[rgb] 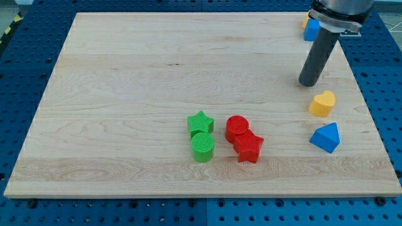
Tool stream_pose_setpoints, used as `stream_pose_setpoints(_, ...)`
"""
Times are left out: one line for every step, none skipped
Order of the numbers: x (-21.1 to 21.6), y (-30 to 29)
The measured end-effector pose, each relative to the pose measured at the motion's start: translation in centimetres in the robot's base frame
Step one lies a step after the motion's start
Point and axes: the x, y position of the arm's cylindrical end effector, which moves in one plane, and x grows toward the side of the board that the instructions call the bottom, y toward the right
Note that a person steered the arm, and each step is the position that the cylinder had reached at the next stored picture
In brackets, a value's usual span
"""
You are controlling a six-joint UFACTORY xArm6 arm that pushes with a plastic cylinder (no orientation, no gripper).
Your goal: Move blue triangle slightly right
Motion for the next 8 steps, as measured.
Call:
stream_pose_setpoints(0.9, -1.8)
stream_pose_setpoints(5.3, -3.5)
stream_pose_setpoints(10.0, -3.6)
stream_pose_setpoints(14.2, -3.7)
stream_pose_setpoints(16.9, -3.3)
stream_pose_setpoints(16.9, -2.0)
stream_pose_setpoints(16.1, -2.0)
stream_pose_setpoints(14.8, -1.7)
